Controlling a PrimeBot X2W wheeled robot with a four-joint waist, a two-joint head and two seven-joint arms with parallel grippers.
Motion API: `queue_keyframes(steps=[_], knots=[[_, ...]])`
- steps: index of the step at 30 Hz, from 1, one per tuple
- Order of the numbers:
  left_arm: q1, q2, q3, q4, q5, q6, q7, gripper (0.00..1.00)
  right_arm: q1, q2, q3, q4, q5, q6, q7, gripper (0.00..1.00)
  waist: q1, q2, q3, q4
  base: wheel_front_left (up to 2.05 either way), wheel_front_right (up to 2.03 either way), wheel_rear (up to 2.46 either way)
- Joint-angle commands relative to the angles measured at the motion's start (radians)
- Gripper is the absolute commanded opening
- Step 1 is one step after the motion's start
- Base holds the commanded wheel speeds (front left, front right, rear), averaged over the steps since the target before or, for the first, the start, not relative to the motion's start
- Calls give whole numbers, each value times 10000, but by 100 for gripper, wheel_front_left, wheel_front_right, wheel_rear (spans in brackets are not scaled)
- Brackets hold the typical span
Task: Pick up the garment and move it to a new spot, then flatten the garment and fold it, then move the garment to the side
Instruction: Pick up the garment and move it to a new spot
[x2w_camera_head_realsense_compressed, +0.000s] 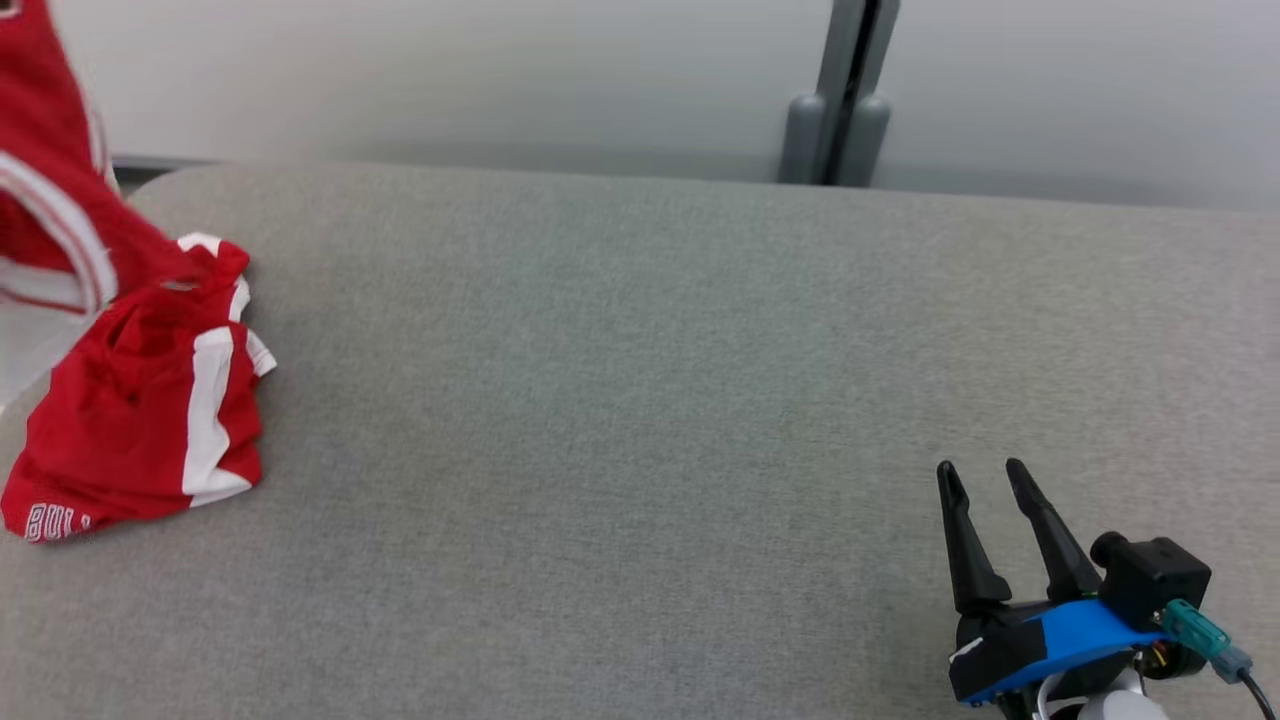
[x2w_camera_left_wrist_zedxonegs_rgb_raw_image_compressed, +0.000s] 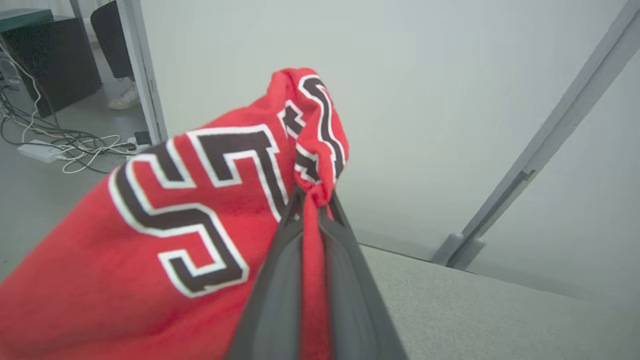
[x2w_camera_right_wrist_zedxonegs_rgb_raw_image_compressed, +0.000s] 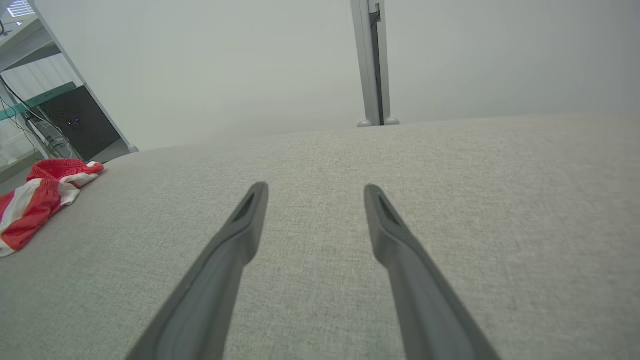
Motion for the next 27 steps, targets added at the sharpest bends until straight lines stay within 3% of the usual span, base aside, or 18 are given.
queue_keyframes(steps=[1, 7, 15, 19, 27], knots=[[-204, -175, -105, -145, 48, 45, 48, 0, 97, -57, 24, 71, 114, 5, -86, 100, 3, 3, -388, -357, 0, 0, 0], [-985, -1014, -828, -1260, -234, 16, 591, 0, 272, -59, -49, 353, 261, 5, -256, 100, 3, 3, -863, -916, 0, 0, 0], [-853, -2075, -2436, -2075, -390, -587, 1187, 0, -16, -57, 85, 519, 421, 5, -388, 100, 3, 3, -799, -2175, 0, 0, 0], [-563, -2269, -2972, -2114, -423, -766, 1256, 0, -82, -56, 139, 578, 432, 5, -418, 100, 3, 3, -672, -2679, 0, 0, 0], [488, -2056, -4295, -1672, -509, -1120, 1009, 0, -344, -53, 291, 633, 646, 5, -485, 100, 3, 3, -124, -4010, 0, 0, 0]])
